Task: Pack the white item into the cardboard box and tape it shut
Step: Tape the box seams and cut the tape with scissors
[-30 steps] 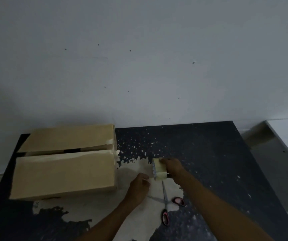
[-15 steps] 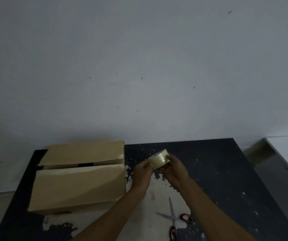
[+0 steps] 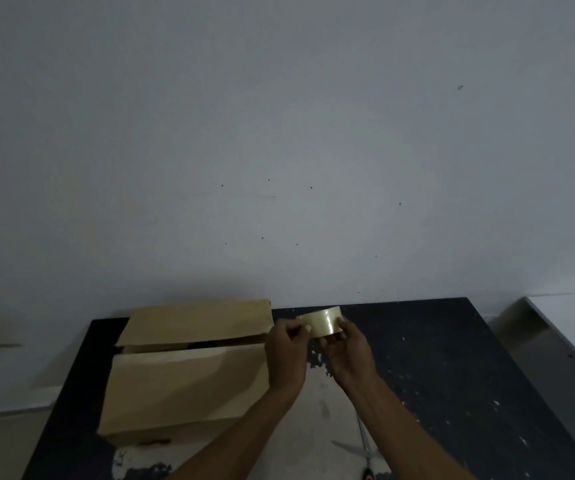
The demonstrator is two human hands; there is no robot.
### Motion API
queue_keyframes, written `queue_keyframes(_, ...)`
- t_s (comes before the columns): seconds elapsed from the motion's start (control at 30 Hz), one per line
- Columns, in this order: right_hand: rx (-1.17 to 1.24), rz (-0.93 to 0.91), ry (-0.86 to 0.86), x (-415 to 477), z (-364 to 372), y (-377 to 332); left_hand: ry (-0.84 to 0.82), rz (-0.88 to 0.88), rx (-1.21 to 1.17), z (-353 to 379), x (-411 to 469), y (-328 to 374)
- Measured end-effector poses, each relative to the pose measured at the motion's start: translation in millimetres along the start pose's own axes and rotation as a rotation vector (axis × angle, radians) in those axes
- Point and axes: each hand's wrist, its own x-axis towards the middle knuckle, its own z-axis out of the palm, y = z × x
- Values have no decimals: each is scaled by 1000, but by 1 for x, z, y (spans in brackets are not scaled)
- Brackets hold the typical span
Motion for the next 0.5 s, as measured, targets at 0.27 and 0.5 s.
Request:
queue_keyframes(0.27,-62,-58,-88,-9,8,6,-21,29,84,-20,13,5)
queue_keyframes(0.5,-844,-192,-230,-32,4,-8,-113,76,163,-46,28,11)
